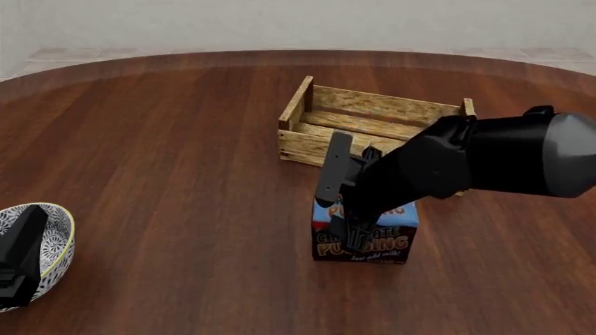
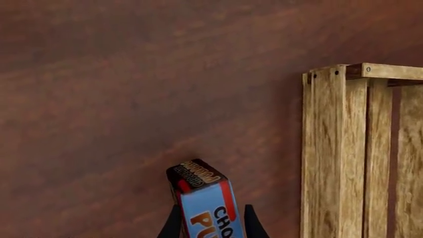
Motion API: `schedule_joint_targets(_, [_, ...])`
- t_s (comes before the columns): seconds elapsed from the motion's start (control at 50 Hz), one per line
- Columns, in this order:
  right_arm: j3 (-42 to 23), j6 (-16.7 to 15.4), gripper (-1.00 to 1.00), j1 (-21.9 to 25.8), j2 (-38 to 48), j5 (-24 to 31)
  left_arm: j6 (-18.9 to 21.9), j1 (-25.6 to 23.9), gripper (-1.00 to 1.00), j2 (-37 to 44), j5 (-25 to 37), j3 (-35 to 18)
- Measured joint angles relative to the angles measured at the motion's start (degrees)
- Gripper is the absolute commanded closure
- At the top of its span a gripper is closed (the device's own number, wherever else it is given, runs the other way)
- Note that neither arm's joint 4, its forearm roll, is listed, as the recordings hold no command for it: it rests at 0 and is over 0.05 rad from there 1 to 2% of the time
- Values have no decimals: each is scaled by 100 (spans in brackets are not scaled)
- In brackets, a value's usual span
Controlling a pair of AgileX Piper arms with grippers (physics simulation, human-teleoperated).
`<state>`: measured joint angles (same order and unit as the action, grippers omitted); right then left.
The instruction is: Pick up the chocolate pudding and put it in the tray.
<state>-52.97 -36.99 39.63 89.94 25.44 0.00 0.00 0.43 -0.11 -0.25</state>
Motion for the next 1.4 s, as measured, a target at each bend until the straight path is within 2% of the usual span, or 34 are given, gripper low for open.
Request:
schedule_joint_targets(0.16, [66,-22,100,78,-120,56,0,0,-100,0,0,0])
schedule_joint_targets(0.34, [8,-191,100,7,-314,222,0,0,-100,0,0,0])
schedule_joint_targets(0.64, [-432,-780,100,-466,-718,733,0,0,-100,0,0,0])
schedule_joint_targets(0.98, [-1316,-1490,100,-941,-923,1314,0,0,-100,0,0,0])
schedule_joint_targets(1.4, [-2120,-2047,100,-1354,-794,1458,0,0,-100,0,0,0])
